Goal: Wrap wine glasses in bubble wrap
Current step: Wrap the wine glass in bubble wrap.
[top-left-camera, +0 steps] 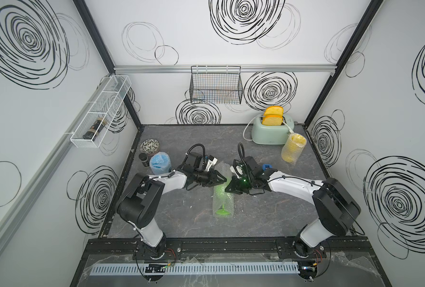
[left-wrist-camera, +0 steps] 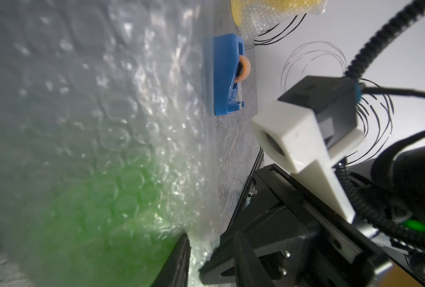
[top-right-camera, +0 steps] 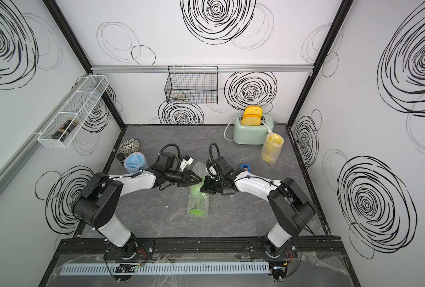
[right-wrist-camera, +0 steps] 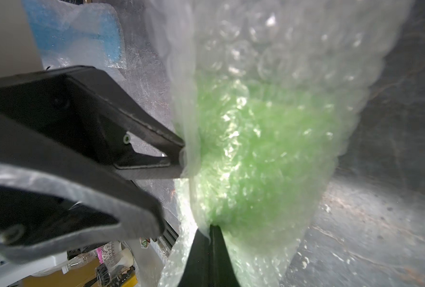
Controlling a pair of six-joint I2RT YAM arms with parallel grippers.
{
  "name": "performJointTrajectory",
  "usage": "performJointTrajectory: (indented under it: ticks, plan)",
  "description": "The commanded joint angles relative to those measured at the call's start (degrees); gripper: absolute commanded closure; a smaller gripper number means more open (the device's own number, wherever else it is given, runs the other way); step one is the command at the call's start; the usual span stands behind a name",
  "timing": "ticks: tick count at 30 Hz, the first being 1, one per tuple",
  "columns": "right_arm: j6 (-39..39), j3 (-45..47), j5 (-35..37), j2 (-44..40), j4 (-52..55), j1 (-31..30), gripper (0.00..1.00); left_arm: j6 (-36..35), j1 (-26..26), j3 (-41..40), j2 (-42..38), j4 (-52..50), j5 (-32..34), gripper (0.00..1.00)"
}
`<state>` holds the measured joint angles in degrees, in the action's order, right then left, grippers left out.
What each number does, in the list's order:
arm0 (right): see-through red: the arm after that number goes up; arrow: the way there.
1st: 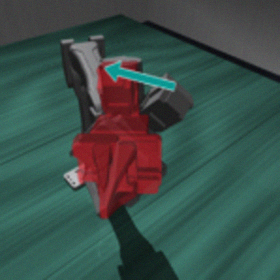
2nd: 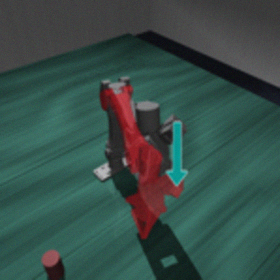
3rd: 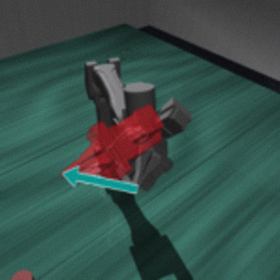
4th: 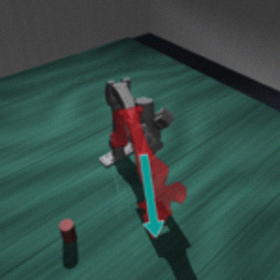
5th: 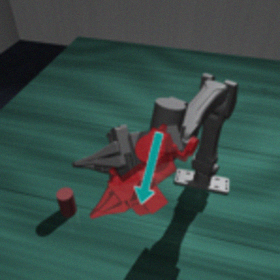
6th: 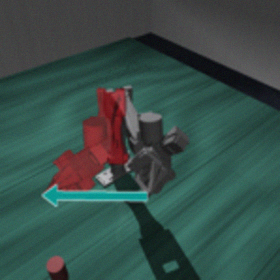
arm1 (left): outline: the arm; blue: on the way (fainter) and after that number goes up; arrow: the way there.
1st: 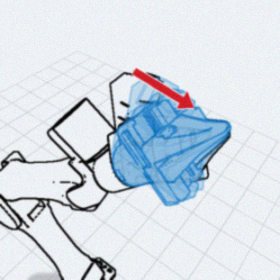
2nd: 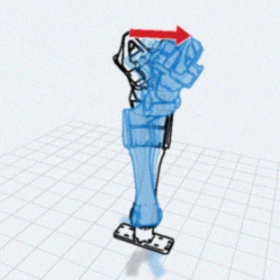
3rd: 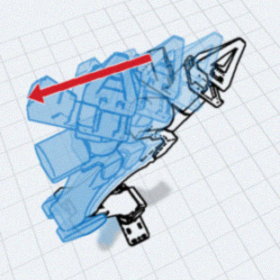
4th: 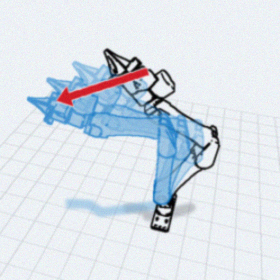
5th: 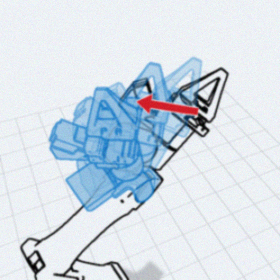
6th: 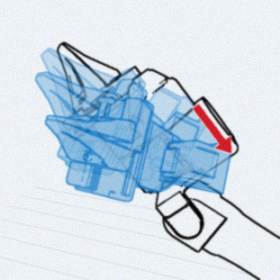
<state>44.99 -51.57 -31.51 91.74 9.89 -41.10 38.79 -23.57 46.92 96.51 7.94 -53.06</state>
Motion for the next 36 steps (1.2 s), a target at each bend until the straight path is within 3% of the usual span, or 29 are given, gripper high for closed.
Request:
performJointTrajectory:
  ticks: [1, 5, 10, 15, 23, 36]
  plan:
    - [0.01, 1.44, -0.52, 1.40, -0.74, 0.50, 1.00, -2.22, -0.25, 0.97, -0.03, -7.92, 4.82, 0.59]
    - [0.29, 1.48, -0.75, 1.54, -1.36, 0.92, 1.00, -6.38, -0.38, 4.00, -3.60, -13.62, 4.98, 0.48]
    - [0.19, 0.77, -1.05, 1.79, -1.11, 1.02, 1.00, -9.73, 0.82, 4.97, -8.50, -19.04, 5.08, 0.27]
    - [0.23, 0.39, -1.17, 2.03, -1.27, 0.91, 1.00, -12.49, 3.12, 2.09, -10.73, -20.89, 11.45, 0.02]
    - [0.38, -0.02, -1.63, 2.03, -1.56, 0.50, 1.00, -13.66, 2.52, 3.10, -4.43, -18.01, 13.35, 0.03]
    - [0.01, -0.35, -1.27, 2.10, -1.27, 0.13, 1.00, -12.19, 1.36, 4.23, 1.28, -13.60, 8.13, 0.03]
